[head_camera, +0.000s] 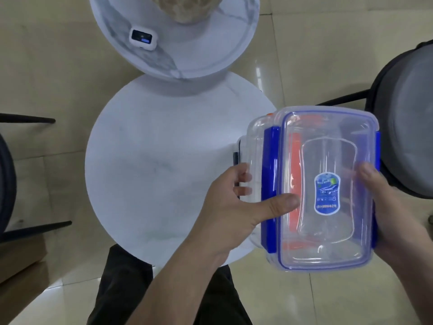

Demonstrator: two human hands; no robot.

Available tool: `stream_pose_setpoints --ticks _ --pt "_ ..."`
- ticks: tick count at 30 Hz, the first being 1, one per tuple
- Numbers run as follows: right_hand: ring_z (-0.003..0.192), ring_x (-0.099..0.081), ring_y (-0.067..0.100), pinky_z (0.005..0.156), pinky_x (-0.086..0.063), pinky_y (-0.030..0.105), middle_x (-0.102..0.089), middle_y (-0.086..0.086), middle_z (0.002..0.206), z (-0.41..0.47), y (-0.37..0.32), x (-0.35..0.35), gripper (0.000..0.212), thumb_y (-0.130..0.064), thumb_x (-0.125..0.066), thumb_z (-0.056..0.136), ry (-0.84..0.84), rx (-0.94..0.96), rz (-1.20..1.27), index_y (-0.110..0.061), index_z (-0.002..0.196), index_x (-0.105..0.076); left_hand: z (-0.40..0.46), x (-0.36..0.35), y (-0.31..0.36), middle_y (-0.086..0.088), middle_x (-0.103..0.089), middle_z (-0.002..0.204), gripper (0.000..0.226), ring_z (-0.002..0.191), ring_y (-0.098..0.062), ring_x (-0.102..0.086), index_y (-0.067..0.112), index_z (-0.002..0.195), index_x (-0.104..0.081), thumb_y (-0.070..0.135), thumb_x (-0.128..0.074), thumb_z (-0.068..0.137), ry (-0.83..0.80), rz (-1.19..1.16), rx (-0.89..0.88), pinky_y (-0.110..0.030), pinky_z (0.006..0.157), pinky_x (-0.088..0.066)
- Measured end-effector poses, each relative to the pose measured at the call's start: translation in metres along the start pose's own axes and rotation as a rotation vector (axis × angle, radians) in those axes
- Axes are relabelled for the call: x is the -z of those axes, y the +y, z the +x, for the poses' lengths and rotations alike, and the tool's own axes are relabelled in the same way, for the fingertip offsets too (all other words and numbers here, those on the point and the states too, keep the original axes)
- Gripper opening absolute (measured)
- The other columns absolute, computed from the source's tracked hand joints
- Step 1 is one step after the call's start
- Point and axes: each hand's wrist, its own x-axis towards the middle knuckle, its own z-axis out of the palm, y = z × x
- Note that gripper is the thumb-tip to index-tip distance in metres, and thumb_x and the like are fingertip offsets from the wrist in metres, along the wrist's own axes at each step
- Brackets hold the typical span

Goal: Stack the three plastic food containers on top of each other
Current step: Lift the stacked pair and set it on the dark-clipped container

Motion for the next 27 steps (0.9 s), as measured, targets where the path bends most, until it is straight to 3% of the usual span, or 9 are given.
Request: stream_pose_setpoints --ticks 3,7,12,19,23,27 --pt "0.098 -0.076 0.035 0.072 -0.064 0.046 -0.078 0.014 0.113 0.005 0.002 0.002 0.080 -0.075 -0.079 0.049 0.000 -0.007 0.010 -0.026 0.112 -0.077 0.006 -0.001 -0.005 0.014 -0.063 0.122 0.085 0.111 -0.006 -0.062 0.030 0.138 -0.054 0.036 -0.092 0.062 0.003 -0.013 0.010 -0.013 0.070 -0.060" --pt "0.096 -0.077 0.036 0.076 -0.063 0.052 -0.079 0.014 0.111 0.010 0.002 0.004 0.063 -0.070 -0.073 0.059 -0.007 -0.009 0.017 -0.029 0.106 -0.079 0.010 -0.005 -0.008 0.014 -0.061 0.127 0.094 0.115 -0.006 -0.060 0.031 0.142 -0.049 0.040 -0.092 0.059 0.004 -0.023 0.023 -0.019 0.077 -0.061" --pt "0.106 -0.072 0.044 0.097 -0.048 0.069 -0.075 0.019 0.119 0.016 0.001 0.010 0.088 -0.078 -0.077 0.052 -0.008 -0.014 -0.006 -0.024 0.121 -0.073 0.015 -0.011 -0.010 0.013 -0.059 0.129 0.094 0.117 -0.008 -0.059 0.031 0.144 -0.047 0.036 -0.093 0.062 0.005 -0.040 0.037 -0.026 0.085 -0.061" --pt "0.107 -0.071 0.045 0.098 -0.046 0.071 -0.076 0.017 0.117 0.021 0.002 0.012 0.083 -0.080 -0.080 0.043 0.015 -0.016 0.013 -0.030 0.109 -0.077 0.018 -0.012 -0.011 0.013 -0.059 0.129 0.096 0.115 -0.007 -0.060 0.032 0.143 -0.046 0.036 -0.093 0.059 0.006 -0.049 0.044 -0.026 0.083 -0.061" --pt "0.110 -0.067 0.051 0.097 -0.044 0.076 -0.072 0.022 0.122 0.022 0.001 0.016 0.097 -0.080 -0.080 0.045 -0.007 -0.051 0.001 -0.023 0.123 -0.071 0.018 -0.013 -0.013 0.012 -0.059 0.131 0.097 0.119 -0.011 -0.059 0.033 0.142 -0.048 0.038 -0.095 0.058 0.005 -0.030 0.056 -0.040 0.092 -0.061" --pt "0.111 -0.067 0.052 0.096 -0.043 0.077 -0.071 0.023 0.124 0.024 0.001 0.021 0.101 -0.080 -0.079 0.045 -0.024 -0.077 -0.013 -0.022 0.126 -0.069 0.017 -0.014 -0.013 0.011 -0.058 0.133 0.097 0.122 -0.014 -0.058 0.033 0.142 -0.047 0.040 -0.095 0.058 -0.003 -0.001 0.055 -0.042 0.095 -0.059"
